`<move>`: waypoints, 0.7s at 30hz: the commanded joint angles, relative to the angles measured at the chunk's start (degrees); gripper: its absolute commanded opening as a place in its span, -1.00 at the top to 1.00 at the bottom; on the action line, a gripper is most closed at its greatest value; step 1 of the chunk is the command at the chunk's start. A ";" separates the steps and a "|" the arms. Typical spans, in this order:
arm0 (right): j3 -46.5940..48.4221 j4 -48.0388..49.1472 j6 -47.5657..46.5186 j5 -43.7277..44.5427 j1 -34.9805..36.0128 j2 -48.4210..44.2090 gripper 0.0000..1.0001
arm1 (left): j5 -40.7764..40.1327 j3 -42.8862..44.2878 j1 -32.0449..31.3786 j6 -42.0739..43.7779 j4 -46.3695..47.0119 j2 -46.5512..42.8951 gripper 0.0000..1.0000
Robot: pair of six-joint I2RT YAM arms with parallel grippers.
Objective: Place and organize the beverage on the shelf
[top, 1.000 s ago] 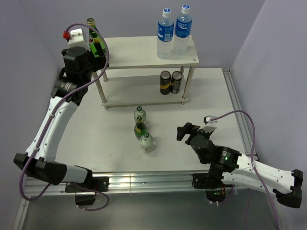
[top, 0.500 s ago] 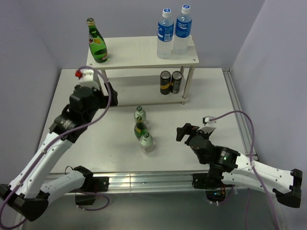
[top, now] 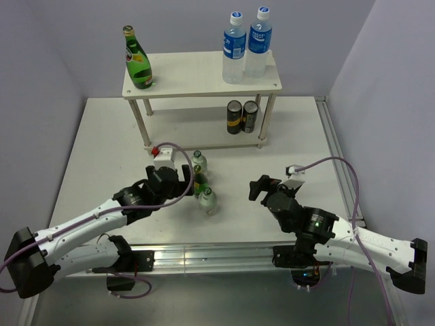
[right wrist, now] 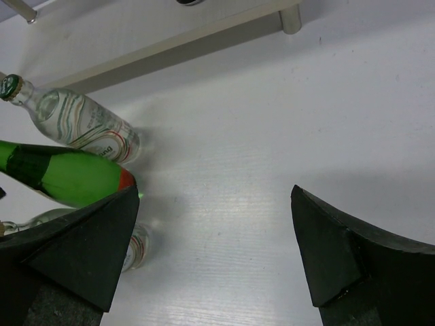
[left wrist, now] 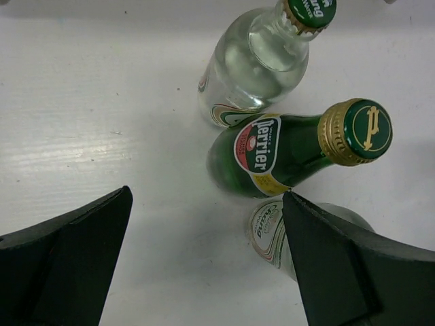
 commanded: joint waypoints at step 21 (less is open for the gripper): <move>-1.27 0.28 1.69 2.76 0.26 0.01 -1.00 | -7.87 -5.87 -9.33 -6.70 26.27 19.58 -0.99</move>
